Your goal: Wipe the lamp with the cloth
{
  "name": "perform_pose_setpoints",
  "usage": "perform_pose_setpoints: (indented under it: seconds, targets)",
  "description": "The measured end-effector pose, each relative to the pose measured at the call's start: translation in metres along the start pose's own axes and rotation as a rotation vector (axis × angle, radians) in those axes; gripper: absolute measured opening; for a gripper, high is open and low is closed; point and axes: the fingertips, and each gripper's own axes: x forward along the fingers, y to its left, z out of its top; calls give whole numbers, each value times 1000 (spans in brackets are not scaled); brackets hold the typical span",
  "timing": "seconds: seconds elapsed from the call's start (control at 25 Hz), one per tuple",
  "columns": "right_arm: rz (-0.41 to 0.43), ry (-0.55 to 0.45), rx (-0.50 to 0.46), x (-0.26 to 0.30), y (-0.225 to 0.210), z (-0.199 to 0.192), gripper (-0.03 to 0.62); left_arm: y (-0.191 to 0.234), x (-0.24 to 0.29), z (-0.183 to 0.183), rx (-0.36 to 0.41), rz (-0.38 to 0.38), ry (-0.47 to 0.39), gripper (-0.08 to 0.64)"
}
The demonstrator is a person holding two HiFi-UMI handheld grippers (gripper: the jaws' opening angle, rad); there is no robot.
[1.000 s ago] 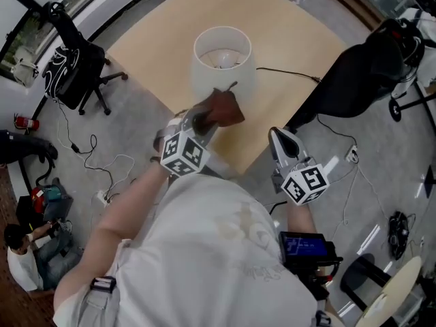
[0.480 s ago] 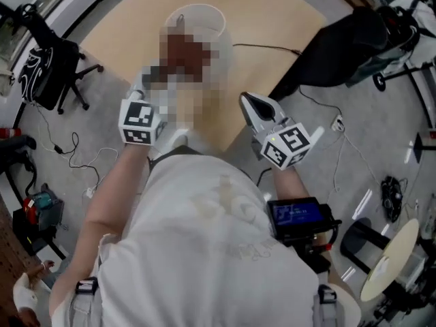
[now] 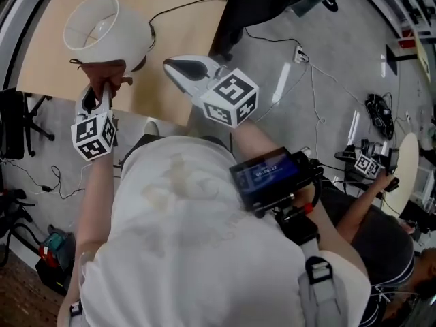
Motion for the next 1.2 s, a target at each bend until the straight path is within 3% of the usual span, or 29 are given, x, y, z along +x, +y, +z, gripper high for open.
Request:
perform_pose_setpoints:
  seconds: [0.16, 0.28, 0.48, 0.6, 0.72, 0.88, 1.2]
  targets:
    - [-5, 4, 6, 3, 0, -2, 12, 0, 0, -24, -48, -9, 51, 118]
    - [-5, 6, 10, 4, 1, -2, 12, 6, -13, -19, -75, -9, 25, 118]
    - [12, -11, 15, 8, 3, 0, 12, 21, -57, 56, -80, 10, -206, 117]
    - [0, 9, 20, -8, 11, -5, 12, 12, -80, 107, -87, -22, -339, 117]
    - [-13, -3, 23, -12, 20, 1, 12, 11, -86, 144, -86, -50, -400, 118]
    - [-15, -26, 26, 15, 11, -2, 12, 30, -45, 134, -86, -64, -355, 118]
    - [-77, -13, 44, 3, 5, -12, 12, 22, -24, 65, -163, -127, -217, 118]
